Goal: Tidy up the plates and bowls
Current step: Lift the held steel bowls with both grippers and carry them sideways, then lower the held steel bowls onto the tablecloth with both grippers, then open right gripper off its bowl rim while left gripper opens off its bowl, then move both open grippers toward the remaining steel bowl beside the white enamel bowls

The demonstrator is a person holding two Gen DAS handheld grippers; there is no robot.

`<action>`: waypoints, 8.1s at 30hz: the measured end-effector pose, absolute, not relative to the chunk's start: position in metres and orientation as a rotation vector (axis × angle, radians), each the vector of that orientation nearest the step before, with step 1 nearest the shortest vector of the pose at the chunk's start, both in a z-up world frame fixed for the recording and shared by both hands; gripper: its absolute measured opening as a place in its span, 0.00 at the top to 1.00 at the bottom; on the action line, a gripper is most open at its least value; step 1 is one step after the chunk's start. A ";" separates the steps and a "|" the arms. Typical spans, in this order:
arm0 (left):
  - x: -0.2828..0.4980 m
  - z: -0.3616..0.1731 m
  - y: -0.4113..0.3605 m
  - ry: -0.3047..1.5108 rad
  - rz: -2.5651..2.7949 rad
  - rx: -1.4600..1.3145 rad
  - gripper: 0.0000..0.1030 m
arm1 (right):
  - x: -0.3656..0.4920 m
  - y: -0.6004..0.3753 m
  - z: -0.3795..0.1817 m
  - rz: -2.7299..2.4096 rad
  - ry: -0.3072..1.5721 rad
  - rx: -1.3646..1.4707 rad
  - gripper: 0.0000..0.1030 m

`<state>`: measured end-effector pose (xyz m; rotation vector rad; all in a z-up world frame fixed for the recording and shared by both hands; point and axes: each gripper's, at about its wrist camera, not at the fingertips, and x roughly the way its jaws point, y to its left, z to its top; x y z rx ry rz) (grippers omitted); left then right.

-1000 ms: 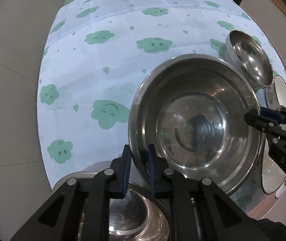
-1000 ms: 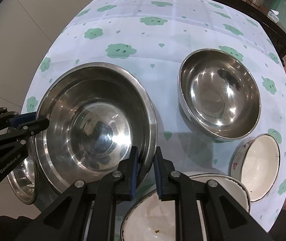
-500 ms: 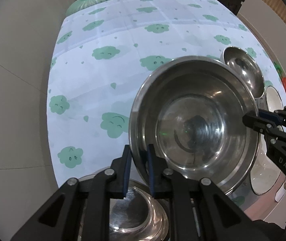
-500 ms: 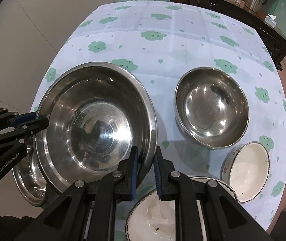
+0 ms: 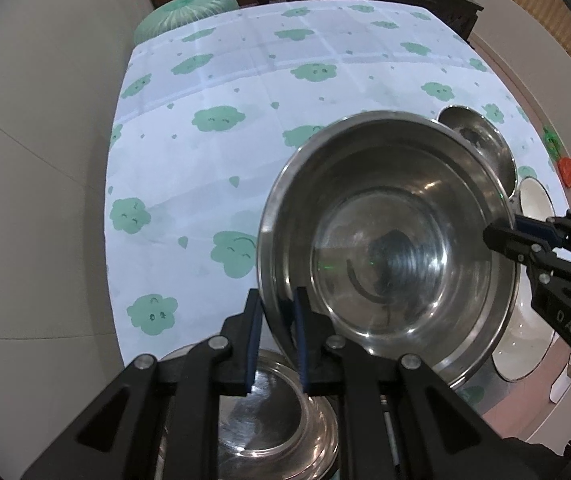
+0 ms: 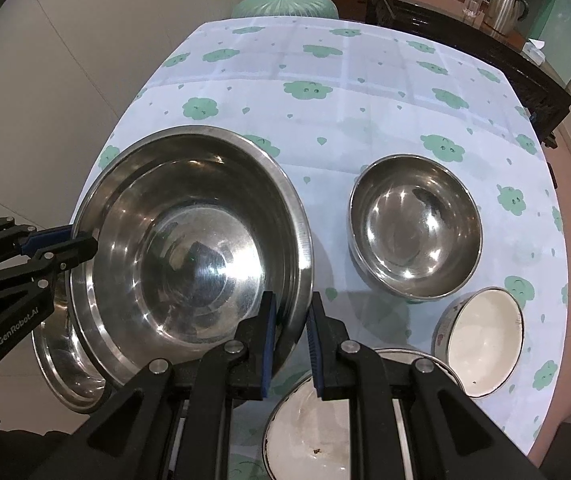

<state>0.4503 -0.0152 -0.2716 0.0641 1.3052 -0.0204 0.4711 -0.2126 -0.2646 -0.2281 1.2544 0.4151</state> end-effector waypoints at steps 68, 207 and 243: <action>0.348 -0.238 0.064 1.270 0.174 -0.053 0.88 | 0.396 -0.132 -0.233 0.601 1.185 -0.327 0.84; 0.346 -0.291 0.049 1.356 0.095 -0.058 0.55 | 0.358 -0.142 -0.280 0.575 1.323 -0.250 0.65; 0.479 -0.291 -0.106 1.359 -0.102 0.133 0.51 | 0.460 -0.283 -0.280 0.378 1.304 -0.081 0.65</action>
